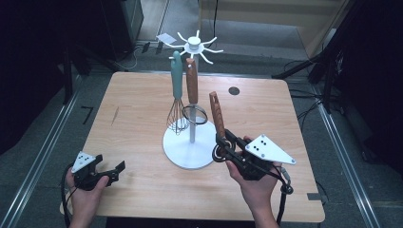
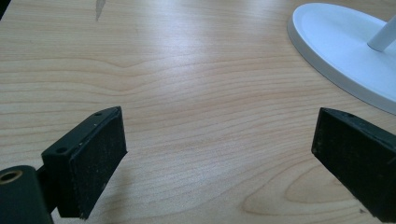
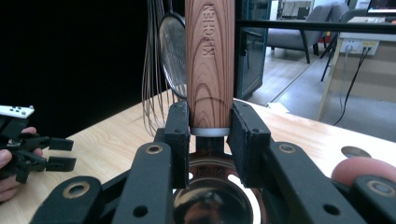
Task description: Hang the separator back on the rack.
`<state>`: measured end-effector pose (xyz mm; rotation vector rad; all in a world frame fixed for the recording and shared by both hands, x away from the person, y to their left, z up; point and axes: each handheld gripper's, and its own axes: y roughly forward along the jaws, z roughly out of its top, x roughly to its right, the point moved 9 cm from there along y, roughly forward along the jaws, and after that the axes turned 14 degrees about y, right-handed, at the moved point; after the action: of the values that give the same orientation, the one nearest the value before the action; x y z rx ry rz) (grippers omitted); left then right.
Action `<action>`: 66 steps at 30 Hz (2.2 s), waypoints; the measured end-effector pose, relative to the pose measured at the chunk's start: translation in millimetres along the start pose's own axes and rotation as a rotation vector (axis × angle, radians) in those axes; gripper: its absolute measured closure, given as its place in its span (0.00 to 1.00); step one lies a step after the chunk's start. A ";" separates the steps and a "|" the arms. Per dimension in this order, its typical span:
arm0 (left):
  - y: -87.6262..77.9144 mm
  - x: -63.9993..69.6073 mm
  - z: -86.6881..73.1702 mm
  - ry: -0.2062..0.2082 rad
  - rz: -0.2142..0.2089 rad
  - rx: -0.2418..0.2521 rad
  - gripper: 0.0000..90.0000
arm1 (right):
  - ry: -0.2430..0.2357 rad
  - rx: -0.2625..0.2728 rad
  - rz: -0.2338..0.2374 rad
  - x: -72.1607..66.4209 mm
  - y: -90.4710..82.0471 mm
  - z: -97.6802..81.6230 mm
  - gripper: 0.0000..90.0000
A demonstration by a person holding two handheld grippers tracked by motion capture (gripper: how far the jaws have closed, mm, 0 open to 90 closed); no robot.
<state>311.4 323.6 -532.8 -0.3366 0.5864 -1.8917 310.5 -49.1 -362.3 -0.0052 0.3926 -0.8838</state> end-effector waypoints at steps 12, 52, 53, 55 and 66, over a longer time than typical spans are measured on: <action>-0.6 -0.1 0.3 -0.005 -0.008 0.005 0.00 | -0.018 0.039 0.029 -13.1 2.1 19.4 0.80; -0.4 0.7 0.1 -0.005 -0.022 0.004 0.00 | -0.019 0.143 0.025 -25.1 8.2 72.2 0.80; -0.4 0.7 0.1 -0.005 -0.023 0.004 0.00 | -0.019 0.141 0.026 -25.1 9.4 72.4 0.80; -0.4 0.8 0.1 -0.004 -0.023 0.003 0.00 | -0.018 0.136 0.024 -25.3 11.6 71.8 0.80; -0.3 1.2 0.0 -0.001 -0.024 0.003 0.00 | -0.011 0.109 0.019 -22.4 24.3 68.2 0.80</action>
<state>310.7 322.6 -532.6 -0.3441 0.5813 -1.9149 339.0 -27.4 -295.6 0.0938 0.3330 -0.8853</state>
